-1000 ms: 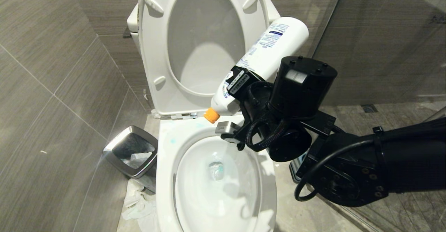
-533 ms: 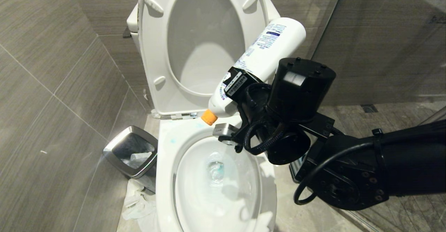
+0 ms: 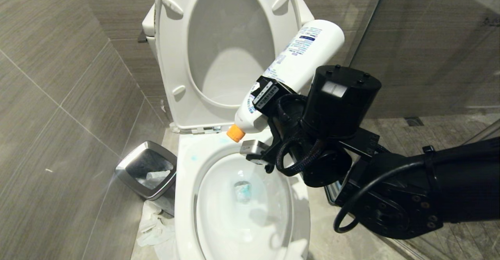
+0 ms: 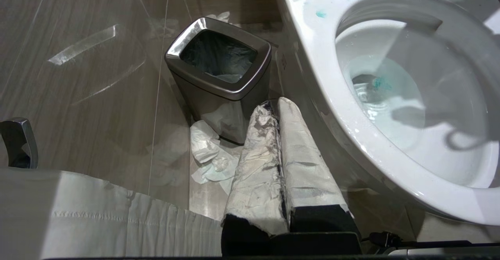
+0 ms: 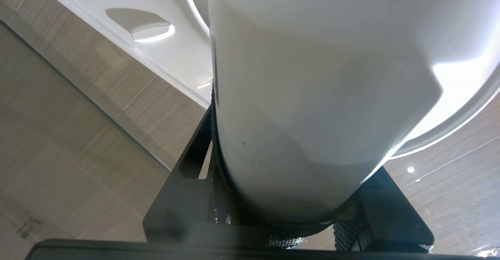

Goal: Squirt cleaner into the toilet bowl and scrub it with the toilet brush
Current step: Pour in the cleaning agent

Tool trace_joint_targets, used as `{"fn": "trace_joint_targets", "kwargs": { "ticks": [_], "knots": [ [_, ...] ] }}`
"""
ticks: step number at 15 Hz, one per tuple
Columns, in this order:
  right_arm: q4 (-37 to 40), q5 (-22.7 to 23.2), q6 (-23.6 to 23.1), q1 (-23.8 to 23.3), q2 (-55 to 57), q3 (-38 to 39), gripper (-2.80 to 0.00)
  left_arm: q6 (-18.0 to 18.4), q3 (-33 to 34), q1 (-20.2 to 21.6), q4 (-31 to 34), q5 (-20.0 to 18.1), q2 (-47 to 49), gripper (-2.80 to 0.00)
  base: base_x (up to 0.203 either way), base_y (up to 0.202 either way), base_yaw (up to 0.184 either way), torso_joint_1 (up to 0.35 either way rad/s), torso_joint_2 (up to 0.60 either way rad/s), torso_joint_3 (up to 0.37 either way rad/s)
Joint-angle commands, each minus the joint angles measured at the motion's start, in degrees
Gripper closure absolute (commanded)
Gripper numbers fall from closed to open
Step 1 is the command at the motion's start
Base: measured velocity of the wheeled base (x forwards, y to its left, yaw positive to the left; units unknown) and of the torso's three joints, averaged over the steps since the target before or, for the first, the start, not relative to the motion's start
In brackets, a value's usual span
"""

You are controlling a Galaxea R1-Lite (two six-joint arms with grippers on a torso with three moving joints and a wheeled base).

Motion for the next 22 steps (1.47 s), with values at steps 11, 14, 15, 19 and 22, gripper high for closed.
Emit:
{"fn": "trace_joint_targets", "kwargs": {
  "ticks": [11,14,15,19,22],
  "knots": [
    [-0.4,-0.2,-0.4,0.0,-0.4,0.0,0.00,0.0,0.0,0.0,0.0,0.0,0.0,0.00,0.000,0.000,0.000,0.000,0.00,0.000],
    [-0.4,-0.3,-0.3,-0.1,-0.6,0.0,0.00,0.0,0.0,0.0,0.0,0.0,0.0,0.00,0.000,0.000,0.000,0.000,0.00,0.000],
    [-0.4,-0.3,-0.3,-0.1,-0.6,0.0,0.00,0.0,0.0,0.0,0.0,0.0,0.0,0.00,0.000,0.000,0.000,0.000,0.00,0.000],
    [-0.3,-0.3,-0.2,-0.1,-0.5,0.0,0.00,0.0,0.0,0.0,0.0,0.0,0.0,0.00,0.000,0.000,0.000,0.000,0.00,0.000],
    [-0.4,-0.3,0.3,-0.1,-0.5,0.0,0.00,0.0,0.0,0.0,0.0,0.0,0.0,0.00,0.000,0.000,0.000,0.000,0.00,0.000]
  ]
}}
